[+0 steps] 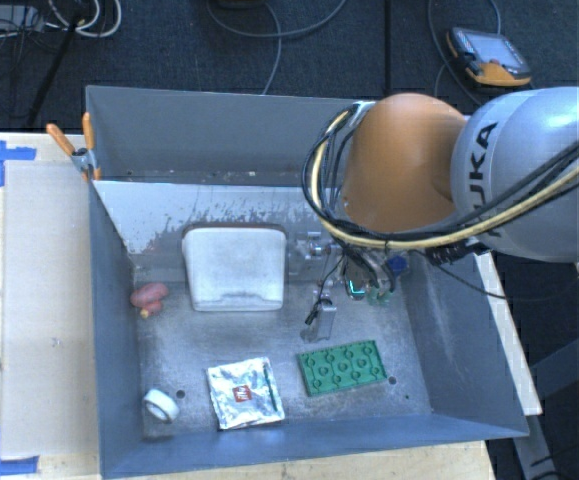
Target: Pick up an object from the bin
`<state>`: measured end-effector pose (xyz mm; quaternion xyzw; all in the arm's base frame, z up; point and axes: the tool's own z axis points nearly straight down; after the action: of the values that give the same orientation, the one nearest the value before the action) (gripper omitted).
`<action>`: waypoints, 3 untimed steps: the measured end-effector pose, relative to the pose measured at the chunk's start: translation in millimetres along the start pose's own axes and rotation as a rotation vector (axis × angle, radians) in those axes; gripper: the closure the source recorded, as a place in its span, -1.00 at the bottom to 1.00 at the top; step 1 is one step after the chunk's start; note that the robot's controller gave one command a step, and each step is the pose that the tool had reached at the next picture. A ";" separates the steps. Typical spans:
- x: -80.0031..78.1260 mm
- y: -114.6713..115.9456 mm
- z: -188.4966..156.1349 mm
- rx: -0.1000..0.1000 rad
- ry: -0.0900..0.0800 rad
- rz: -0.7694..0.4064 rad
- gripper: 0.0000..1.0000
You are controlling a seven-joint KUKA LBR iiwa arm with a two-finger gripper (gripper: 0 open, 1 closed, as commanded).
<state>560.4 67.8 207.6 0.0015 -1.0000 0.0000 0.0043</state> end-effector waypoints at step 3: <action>38.5 83.9 138.6 0.005 -0.008 -1.494 -1.00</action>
Offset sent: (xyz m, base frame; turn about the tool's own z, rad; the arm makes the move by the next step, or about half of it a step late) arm -0.0192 0.0831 -0.1275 -0.2476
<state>520.4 151.5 69.4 0.6805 -0.7328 -0.0006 -0.0003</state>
